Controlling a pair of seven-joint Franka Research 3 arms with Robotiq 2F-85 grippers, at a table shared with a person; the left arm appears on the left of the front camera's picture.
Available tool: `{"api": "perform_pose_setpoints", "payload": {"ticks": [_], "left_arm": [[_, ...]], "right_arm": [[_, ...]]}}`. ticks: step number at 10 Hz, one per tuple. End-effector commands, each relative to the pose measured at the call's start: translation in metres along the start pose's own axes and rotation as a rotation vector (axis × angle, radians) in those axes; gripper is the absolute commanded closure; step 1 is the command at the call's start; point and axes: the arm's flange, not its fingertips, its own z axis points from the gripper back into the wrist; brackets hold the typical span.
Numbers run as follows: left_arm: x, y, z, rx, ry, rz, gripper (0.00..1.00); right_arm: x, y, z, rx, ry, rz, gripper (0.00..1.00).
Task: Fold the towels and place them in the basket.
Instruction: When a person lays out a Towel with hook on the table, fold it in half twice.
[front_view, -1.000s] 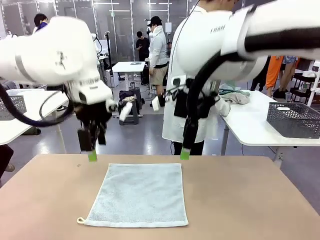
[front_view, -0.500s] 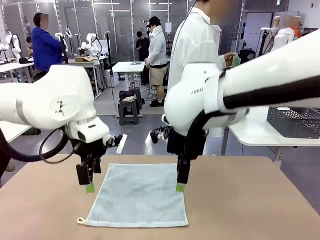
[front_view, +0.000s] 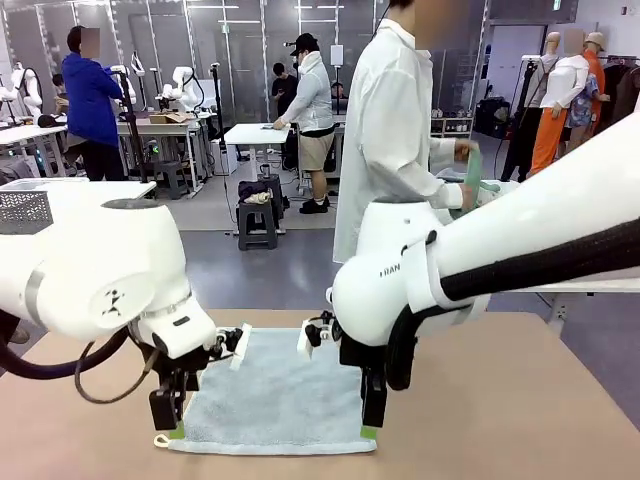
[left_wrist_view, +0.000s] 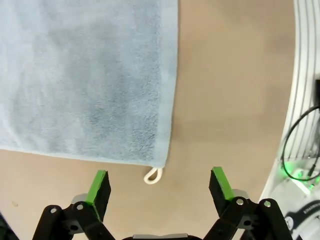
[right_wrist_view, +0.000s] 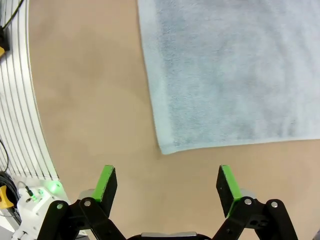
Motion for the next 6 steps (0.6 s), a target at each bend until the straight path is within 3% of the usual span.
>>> {"api": "perform_pose_setpoints", "payload": {"ticks": [1,5,6], "left_arm": [[-0.002,-0.019,-0.007,0.043,0.009,0.031,0.0],[-0.008,-0.031,-0.017,-0.009,-0.026,0.001,0.0],[-0.007,-0.032,-0.017,0.002,0.005,0.005,0.0]], "right_arm": [[-0.001,0.014,-0.008,0.011,-0.024,-0.002,0.0],[-0.003,0.015,-0.016,0.02,-0.051,-0.025,0.0],[-0.002,0.016,-0.018,0.032,0.0,-0.007,0.0]]}}
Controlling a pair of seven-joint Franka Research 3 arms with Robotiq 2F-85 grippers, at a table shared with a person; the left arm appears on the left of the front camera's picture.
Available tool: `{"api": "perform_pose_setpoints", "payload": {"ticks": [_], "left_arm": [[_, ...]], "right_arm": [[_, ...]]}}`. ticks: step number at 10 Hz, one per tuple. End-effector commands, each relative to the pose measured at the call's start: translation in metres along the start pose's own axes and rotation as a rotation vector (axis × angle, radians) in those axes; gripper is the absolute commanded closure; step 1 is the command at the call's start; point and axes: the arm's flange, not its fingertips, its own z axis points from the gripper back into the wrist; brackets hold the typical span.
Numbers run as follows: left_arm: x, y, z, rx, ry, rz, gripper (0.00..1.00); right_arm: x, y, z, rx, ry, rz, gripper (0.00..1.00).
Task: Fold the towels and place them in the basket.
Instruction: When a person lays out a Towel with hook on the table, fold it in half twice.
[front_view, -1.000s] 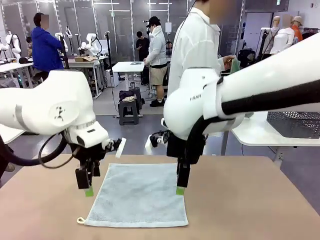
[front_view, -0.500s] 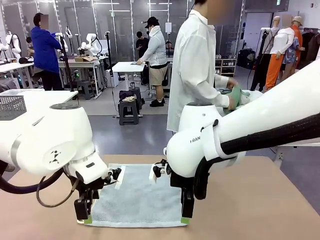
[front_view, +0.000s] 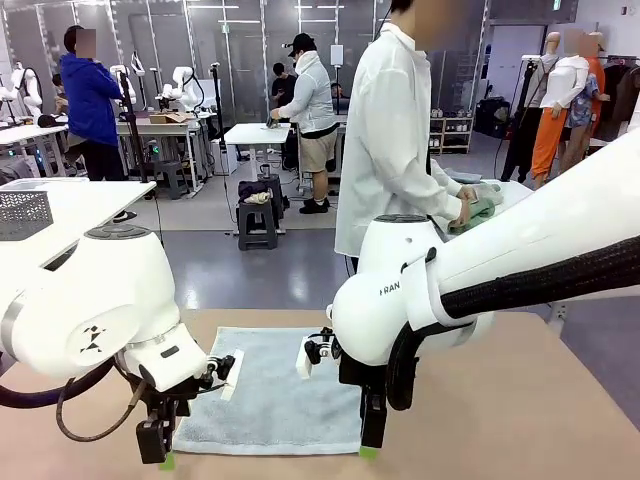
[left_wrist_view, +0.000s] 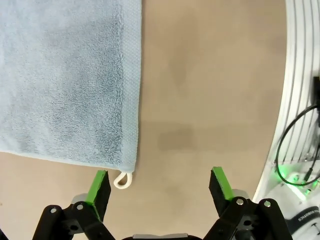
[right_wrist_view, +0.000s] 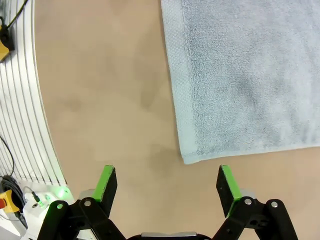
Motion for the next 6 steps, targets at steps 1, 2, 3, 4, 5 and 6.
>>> {"api": "perform_pose_setpoints", "payload": {"ticks": [1,2,3,4,5,6], "left_arm": [[0.0012,0.0013,0.0012,0.006,0.002,0.0,0.0],[0.0012,0.0013,0.0012,0.006,0.002,0.0,0.0],[0.0012,0.0013,0.0012,0.006,0.002,0.0,0.0],[0.0012,0.0013,0.0012,0.006,0.002,0.0,0.0],[-0.0008,0.0006,0.0002,0.0,-0.001,0.002,0.0],[-0.0006,-0.0033,0.0002,0.027,0.012,-0.018,0.0]], "right_arm": [[-0.0004,0.0009,-0.0009,0.002,0.01,0.008,0.0],[-0.0004,0.0009,-0.0009,0.002,0.01,0.008,0.0],[-0.0004,0.0009,-0.0009,0.002,0.01,0.008,0.0],[-0.0004,0.0009,-0.0009,0.002,0.01,0.008,0.0],[-0.0002,0.0003,-0.0003,0.002,0.003,0.001,0.0],[0.002,0.0083,0.0016,-0.049,-0.001,0.037,0.0]]}}
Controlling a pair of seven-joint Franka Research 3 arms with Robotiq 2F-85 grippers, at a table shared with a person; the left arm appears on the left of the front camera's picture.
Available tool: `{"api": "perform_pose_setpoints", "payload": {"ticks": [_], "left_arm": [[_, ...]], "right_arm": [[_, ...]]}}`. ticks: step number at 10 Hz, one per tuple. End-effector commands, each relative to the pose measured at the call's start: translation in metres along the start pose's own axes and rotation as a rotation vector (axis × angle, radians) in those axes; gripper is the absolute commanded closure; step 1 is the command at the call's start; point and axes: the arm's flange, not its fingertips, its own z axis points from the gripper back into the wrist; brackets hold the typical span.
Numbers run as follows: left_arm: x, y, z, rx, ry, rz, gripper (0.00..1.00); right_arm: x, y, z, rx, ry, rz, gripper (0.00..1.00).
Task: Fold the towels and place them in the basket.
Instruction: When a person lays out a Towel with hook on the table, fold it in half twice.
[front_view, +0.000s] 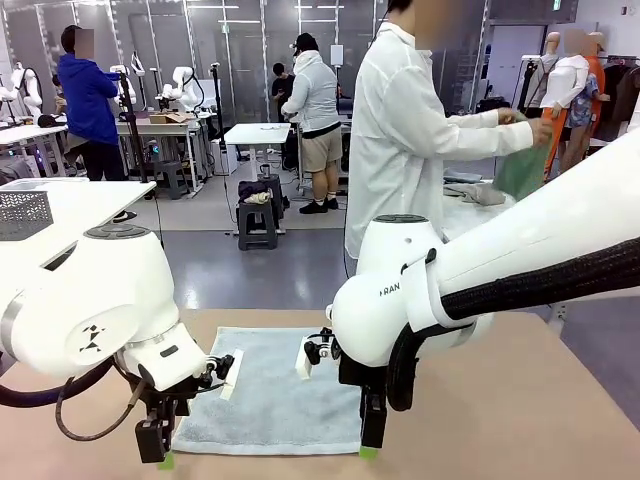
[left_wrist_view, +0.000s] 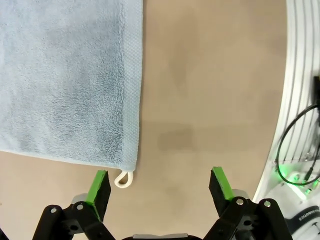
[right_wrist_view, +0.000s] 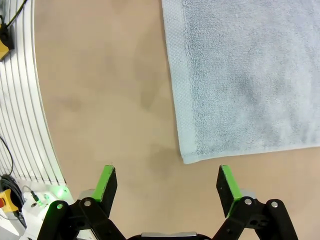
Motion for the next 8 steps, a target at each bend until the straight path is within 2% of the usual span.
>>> {"api": "perform_pose_setpoints", "payload": {"ticks": [1,4,8], "left_arm": [[-0.003,-0.005,-0.004,0.045,0.017,-0.011,0.0],[-0.007,-0.005,-0.02,0.071,0.021,-0.034,0.0],[-0.009,0.005,-0.036,0.1,0.018,-0.082,0.0]], "right_arm": [[0.003,0.01,-0.003,-0.067,0.01,0.036,0.0],[0.011,0.007,-0.02,-0.104,0.021,0.101,0.0],[0.015,0.006,-0.04,-0.096,0.047,0.117,0.0]]}}
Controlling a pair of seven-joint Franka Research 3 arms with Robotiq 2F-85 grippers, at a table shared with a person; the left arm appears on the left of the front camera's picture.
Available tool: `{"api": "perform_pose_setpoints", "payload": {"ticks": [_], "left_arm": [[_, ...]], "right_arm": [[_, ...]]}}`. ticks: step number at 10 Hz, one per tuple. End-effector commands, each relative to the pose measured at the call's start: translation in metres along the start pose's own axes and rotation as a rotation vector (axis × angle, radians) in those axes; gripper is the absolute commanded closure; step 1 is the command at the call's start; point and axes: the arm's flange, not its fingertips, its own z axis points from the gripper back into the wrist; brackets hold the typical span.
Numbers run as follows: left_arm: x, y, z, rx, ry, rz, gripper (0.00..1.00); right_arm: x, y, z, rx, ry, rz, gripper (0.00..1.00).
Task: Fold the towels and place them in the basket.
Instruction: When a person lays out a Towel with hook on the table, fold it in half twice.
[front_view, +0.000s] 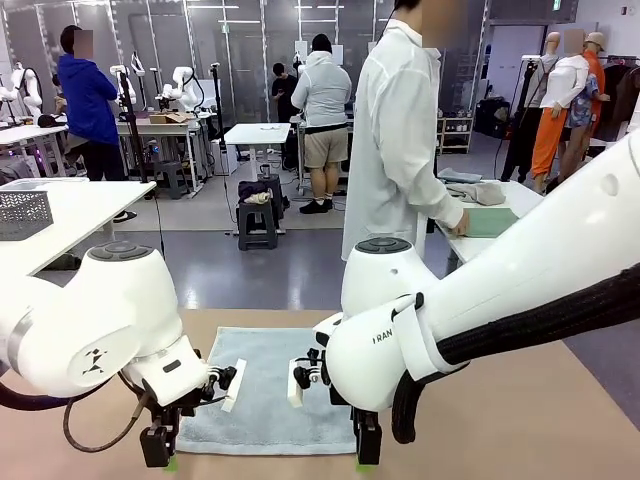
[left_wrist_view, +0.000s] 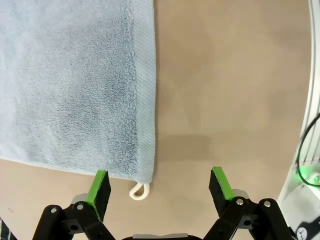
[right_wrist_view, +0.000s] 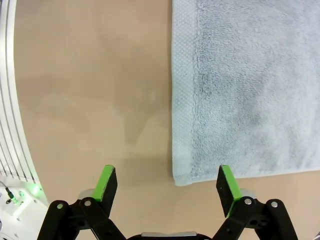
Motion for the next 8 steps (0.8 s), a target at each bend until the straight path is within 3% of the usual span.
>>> {"api": "perform_pose_setpoints", "payload": {"ticks": [1,8], "left_arm": [[-0.012,-0.001,-0.014,0.024,0.003,-0.026,0.0],[-0.015,0.008,-0.029,0.01,-0.029,-0.045,0.0]], "right_arm": [[0.005,-0.002,-0.012,-0.011,0.009,-0.008,0.0],[0.0,-0.007,-0.02,-0.003,-0.004,-0.037,0.0]]}}
